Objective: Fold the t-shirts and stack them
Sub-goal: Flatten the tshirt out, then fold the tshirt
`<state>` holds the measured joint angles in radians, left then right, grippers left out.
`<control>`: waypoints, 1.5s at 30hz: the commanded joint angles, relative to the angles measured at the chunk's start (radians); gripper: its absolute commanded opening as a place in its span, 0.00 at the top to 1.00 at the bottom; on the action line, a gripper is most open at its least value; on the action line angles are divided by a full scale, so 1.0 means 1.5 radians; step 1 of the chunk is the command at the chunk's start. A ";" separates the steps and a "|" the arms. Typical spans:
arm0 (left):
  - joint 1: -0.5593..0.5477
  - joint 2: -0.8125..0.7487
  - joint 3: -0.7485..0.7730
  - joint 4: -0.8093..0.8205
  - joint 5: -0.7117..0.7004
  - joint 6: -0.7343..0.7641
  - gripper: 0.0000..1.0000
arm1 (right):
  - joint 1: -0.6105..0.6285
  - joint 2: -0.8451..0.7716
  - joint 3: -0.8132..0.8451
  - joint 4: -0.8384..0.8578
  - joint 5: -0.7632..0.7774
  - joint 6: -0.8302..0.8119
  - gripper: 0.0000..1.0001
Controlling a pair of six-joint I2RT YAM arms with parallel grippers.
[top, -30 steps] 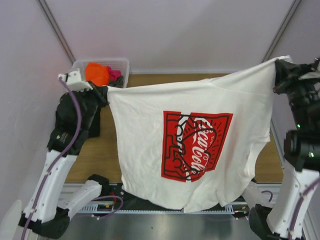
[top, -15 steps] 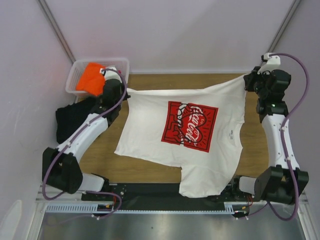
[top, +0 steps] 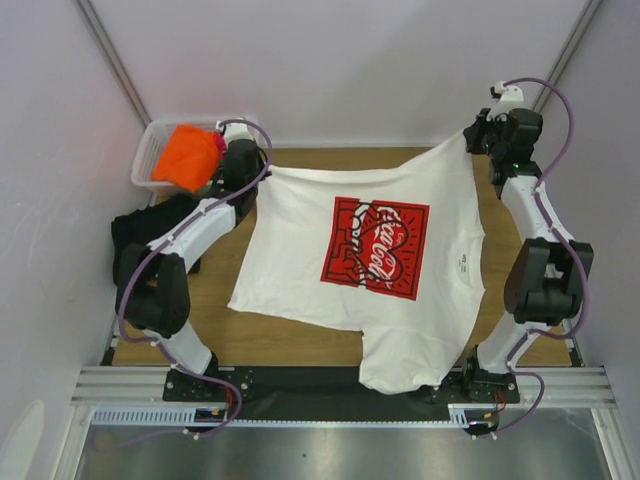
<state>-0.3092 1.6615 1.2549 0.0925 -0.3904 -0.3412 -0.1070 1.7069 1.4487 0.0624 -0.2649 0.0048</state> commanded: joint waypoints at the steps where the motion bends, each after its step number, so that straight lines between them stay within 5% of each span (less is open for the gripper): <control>1: 0.020 0.031 0.044 0.028 -0.016 -0.025 1.00 | 0.003 0.073 0.097 0.054 -0.004 0.001 1.00; 10: 0.047 0.151 0.121 0.041 0.010 -0.021 1.00 | 0.006 0.253 0.264 0.009 -0.025 0.010 1.00; 24: 0.087 0.312 0.298 0.008 0.113 0.032 1.00 | 0.016 0.330 0.358 -0.039 -0.024 -0.001 1.00; 45: 0.114 0.262 0.197 0.013 0.224 0.142 1.00 | 0.015 0.103 0.057 -0.017 -0.007 0.006 1.00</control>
<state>-0.1619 2.1265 1.5757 0.0872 -0.0902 -0.1825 -0.0818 1.9518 1.5688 -0.0166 -0.2928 0.0151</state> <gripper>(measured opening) 0.023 0.017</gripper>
